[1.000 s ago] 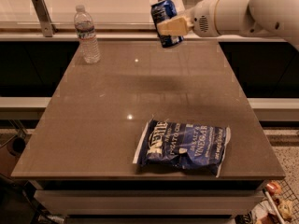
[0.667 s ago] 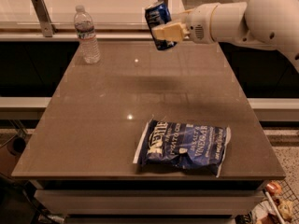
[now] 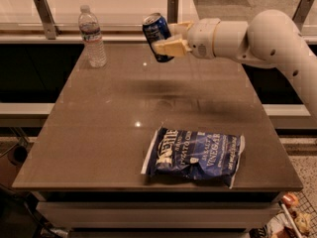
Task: Place pepsi can upright
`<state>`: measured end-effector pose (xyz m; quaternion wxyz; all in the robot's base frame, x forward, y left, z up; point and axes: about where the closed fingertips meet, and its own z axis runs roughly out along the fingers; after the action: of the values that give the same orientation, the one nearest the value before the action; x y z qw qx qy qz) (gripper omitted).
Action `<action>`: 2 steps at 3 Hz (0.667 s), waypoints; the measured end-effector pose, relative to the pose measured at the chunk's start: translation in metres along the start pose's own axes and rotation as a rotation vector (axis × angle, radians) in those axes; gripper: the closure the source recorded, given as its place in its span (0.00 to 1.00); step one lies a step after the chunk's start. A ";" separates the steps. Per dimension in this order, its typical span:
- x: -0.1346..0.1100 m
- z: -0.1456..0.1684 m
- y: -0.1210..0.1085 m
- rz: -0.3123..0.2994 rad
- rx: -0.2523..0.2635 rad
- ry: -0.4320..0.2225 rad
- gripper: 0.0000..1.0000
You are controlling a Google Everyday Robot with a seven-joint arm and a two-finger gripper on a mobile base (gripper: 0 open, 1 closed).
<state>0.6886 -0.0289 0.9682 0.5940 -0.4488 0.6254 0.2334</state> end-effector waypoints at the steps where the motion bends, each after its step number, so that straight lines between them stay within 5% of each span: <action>1: 0.019 0.010 0.007 0.010 -0.037 0.009 1.00; 2: 0.044 0.017 0.009 0.056 -0.065 0.026 1.00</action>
Offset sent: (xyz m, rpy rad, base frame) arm 0.0128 -0.0011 -0.0791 0.0105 0.1455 0.0486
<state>0.6947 -0.0229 0.9206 0.5641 -0.4531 0.6377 0.2641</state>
